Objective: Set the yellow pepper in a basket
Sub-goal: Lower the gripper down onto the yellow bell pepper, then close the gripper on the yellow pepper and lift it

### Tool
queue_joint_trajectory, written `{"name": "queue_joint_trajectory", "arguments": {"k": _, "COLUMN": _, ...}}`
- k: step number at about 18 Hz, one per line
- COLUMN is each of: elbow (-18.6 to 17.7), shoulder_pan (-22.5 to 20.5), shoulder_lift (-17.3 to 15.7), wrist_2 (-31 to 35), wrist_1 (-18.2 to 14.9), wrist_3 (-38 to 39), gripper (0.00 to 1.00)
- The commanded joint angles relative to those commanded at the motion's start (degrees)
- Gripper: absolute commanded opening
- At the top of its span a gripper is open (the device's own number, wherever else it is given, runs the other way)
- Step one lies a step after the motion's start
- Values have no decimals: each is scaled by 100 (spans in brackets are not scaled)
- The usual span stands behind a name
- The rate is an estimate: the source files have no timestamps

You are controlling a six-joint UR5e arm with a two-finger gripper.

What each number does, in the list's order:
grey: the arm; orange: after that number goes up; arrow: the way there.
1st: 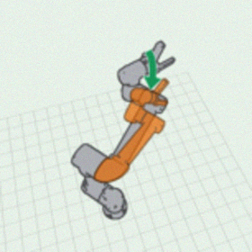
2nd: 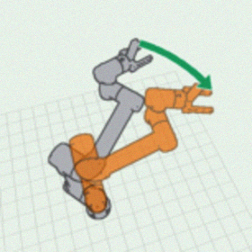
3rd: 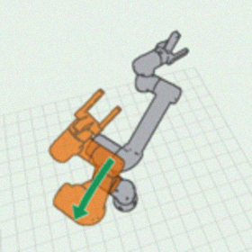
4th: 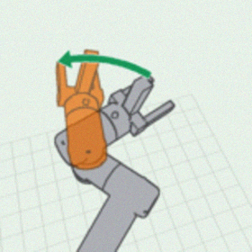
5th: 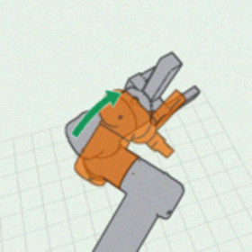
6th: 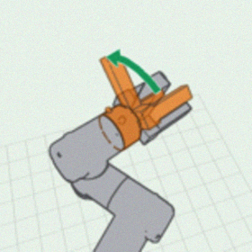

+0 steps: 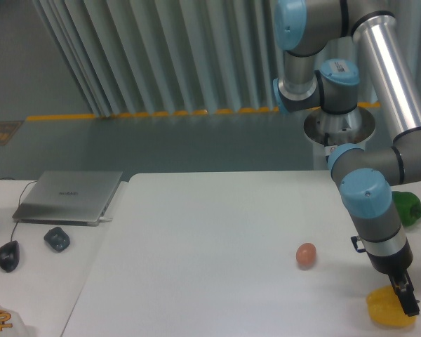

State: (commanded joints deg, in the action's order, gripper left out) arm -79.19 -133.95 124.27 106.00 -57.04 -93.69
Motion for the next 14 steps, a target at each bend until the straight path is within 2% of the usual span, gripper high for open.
{"name": "queue_joint_trajectory", "arguments": {"k": 6, "elbow": -9, "shoulder_pan": 79, "shoulder_lift": 141, "wrist_2": 26, "wrist_1": 167, "wrist_3": 0, "gripper": 100}}
{"name": "queue_joint_trajectory", "arguments": {"k": 8, "elbow": -35, "shoulder_pan": 114, "shoulder_lift": 132, "wrist_2": 332, "wrist_1": 158, "wrist_3": 0, "gripper": 77}}
{"name": "queue_joint_trajectory", "arguments": {"k": 9, "elbow": -53, "shoulder_pan": 167, "shoulder_lift": 115, "wrist_2": 412, "wrist_1": 158, "wrist_3": 0, "gripper": 61}}
{"name": "queue_joint_trajectory", "arguments": {"k": 11, "elbow": -53, "shoulder_pan": 176, "shoulder_lift": 88, "wrist_2": 413, "wrist_1": 158, "wrist_3": 0, "gripper": 51}}
{"name": "queue_joint_trajectory", "arguments": {"k": 14, "elbow": -44, "shoulder_pan": 167, "shoulder_lift": -17, "wrist_2": 404, "wrist_1": 158, "wrist_3": 0, "gripper": 49}}
